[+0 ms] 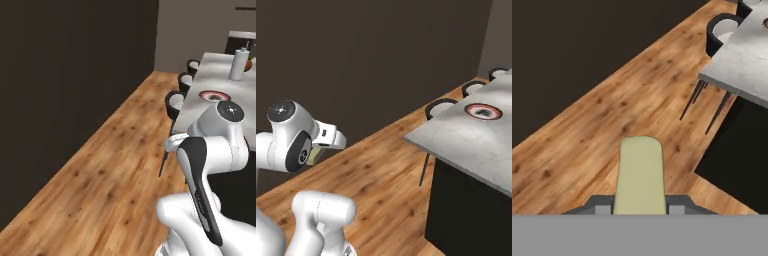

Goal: Retrieve the butter from the fridge and place it on a plate on the dining table. Then retrieve the butter knife by the fridge and place it near the plate.

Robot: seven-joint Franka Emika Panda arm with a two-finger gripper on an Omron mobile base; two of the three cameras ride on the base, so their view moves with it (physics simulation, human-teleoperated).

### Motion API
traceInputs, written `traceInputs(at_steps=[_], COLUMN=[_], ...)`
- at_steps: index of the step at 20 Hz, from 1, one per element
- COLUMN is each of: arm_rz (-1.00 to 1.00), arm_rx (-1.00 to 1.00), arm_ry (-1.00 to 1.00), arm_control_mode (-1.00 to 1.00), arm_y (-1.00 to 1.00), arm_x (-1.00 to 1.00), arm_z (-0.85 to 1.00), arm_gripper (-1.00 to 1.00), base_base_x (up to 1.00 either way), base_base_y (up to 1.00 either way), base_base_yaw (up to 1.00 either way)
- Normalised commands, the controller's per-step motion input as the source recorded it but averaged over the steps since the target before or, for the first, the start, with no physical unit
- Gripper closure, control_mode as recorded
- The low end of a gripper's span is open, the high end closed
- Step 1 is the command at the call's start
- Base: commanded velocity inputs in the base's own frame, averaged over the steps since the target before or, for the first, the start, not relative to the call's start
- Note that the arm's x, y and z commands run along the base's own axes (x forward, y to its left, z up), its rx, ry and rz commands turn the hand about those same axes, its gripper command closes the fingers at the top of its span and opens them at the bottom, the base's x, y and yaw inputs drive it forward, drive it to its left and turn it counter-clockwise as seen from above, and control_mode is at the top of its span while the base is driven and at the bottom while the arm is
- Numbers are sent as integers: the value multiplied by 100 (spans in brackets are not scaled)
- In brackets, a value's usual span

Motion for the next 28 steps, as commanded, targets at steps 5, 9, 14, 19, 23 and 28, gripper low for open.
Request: traceInputs(at_steps=[5,9,14,19,23,28], arm_rz=[0,0,0,0,0,0], arm_rx=[0,0,0,0,0,0], arm_ry=[0,0,0,0,0,0], arm_control_mode=[100,100,100,100,100,100], arm_y=[0,0,0,0,0,0], arm_x=[0,0,0,0,0,0], arm_z=[0,0,0,0,0,0], arm_gripper=[100,100,100,100,100,100], base_base_x=[24,28,23,13,14,54], base_base_y=[100,99,90,74,74,94], base_base_yaw=[-56,-57,-61,-67,-67,-57])
